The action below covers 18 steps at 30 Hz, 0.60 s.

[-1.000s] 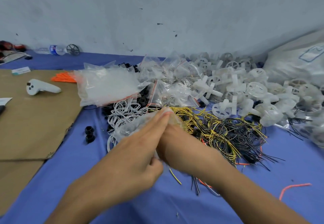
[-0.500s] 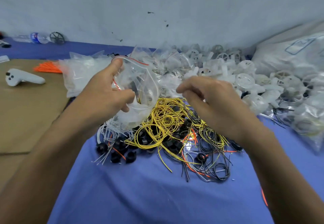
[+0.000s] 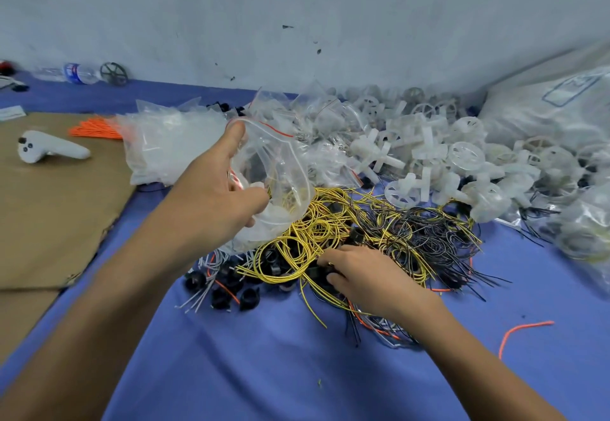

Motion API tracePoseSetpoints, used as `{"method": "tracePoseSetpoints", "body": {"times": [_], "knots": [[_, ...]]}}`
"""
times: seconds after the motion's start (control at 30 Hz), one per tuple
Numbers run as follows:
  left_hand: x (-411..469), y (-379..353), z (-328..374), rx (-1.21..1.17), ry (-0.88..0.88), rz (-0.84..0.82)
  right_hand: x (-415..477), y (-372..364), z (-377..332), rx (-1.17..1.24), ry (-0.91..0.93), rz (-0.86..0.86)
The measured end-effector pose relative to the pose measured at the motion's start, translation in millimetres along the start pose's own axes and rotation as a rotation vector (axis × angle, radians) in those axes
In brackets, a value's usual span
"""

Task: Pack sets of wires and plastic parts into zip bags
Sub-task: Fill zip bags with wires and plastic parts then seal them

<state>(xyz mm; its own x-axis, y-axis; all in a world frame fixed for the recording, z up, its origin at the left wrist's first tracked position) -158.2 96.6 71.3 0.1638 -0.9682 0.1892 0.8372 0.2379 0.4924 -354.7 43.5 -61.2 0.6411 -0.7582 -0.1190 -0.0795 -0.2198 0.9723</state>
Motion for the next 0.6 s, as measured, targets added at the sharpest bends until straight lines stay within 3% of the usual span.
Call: {"method": "tracePoseSetpoints", "body": {"times": [0.13, 0.27, 0.37, 0.47, 0.6], "knots": [[-6.1, -2.1, 4.1, 0.0, 0.025, -0.02, -7.9, 13.7, 4.0, 0.053, 0.01, 0.03], [-11.6, -2.3, 9.2, 0.027, 0.036, -0.039, -24.2, 67.0, 9.9, 0.182, 0.006, 0.213], [-12.7, -4.6, 8.0, 0.063, 0.025, -0.045, -39.9, 112.4, 4.0, 0.509, 0.037, 0.341], [-12.4, -7.6, 6.0, 0.053, 0.003, -0.047, -53.1, 146.4, -24.7, 0.91, 0.198, 0.406], [-16.4, -13.5, 7.9, 0.001, -0.017, -0.082, -48.2, 154.8, -67.1, 0.987, 0.311, 0.404]]}}
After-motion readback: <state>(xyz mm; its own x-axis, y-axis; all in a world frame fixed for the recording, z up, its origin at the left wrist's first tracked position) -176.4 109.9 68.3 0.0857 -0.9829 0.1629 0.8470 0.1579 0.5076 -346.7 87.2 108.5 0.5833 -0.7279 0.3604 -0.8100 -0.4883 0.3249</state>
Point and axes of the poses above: each hand's wrist, its own x-axis towards the middle knuckle, its own y-axis out of the back of the hand, z = x × y, the point moved 7 cm from there along x, towards the middle knuckle, and after that the axes turned 2 degrees about -y, right-handed, at the moved point
